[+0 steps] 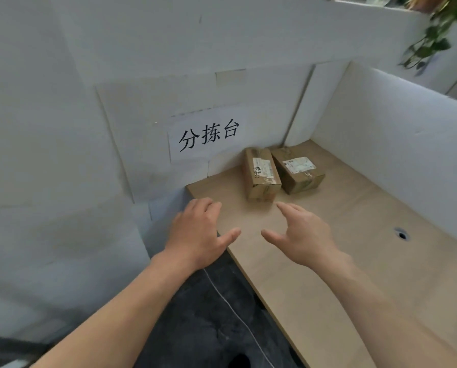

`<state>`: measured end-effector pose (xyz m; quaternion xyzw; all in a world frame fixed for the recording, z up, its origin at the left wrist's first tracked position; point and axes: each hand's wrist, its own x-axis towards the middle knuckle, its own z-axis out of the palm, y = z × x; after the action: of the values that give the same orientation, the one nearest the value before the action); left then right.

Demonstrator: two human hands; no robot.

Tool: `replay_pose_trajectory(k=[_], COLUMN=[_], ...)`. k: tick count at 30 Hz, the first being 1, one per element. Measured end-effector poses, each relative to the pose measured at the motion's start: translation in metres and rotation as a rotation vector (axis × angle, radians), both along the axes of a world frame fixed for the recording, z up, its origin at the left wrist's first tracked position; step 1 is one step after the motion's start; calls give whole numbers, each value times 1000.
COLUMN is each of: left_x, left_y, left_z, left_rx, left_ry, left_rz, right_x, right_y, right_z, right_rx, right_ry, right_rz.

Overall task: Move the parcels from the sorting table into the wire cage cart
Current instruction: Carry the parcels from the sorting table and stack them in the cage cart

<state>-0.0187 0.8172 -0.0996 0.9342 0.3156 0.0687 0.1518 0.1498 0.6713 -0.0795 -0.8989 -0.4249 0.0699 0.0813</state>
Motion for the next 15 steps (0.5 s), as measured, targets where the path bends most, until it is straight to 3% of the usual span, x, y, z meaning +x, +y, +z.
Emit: replay_pose_trajectory(k=[15], left_x=[136], left_y=[33], left_z=[-3], left_rx=[33], left_ry=[57], left_rz=[-12], right_x=[133], right_y=[22], right_z=[-13], right_rx=[15], right_ry=[28], right_rz=[-59])
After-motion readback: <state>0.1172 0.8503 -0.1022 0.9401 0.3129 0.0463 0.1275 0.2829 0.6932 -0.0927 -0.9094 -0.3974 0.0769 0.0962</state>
